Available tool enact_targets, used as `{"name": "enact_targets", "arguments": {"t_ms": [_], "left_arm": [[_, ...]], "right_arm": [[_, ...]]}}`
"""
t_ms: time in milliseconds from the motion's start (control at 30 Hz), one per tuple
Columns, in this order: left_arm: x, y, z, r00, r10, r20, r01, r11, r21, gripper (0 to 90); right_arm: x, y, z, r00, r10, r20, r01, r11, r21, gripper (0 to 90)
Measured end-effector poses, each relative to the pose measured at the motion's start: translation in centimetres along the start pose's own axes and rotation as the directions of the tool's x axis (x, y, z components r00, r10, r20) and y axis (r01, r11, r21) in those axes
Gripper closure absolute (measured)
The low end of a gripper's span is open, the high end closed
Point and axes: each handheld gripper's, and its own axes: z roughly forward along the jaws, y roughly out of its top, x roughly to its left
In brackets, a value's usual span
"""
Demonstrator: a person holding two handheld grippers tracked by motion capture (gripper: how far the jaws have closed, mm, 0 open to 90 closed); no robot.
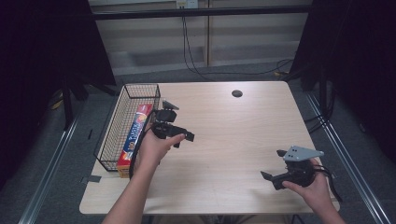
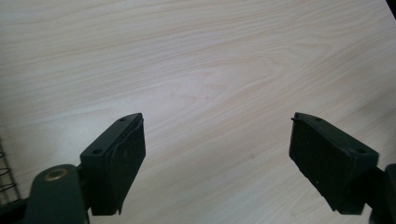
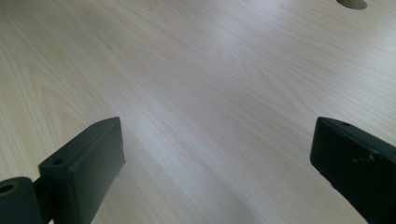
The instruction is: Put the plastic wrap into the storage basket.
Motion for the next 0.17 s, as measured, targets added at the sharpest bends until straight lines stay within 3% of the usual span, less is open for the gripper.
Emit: {"name": "enact_targets", "arguments": {"t_ms": [100, 167], "left_arm": [[-0.5, -0.5, 1.1, 0.9995, 0.027, -0.013, -0.028, 0.9994, -0.02, 16.9], [-1.1, -1.1, 2.2, 0.9993, 0.037, -0.008, -0.037, 0.9974, -0.061, 14.5]], "right_arm": [[0.0, 0.0, 0.0, 1.0, -0.001, 0.0, 0.001, 1.0, 0.0, 2.8], [0.0, 0.0, 0.0, 1.0, -0.003, -0.006, 0.003, 1.0, 0.002, 2.8]]}}
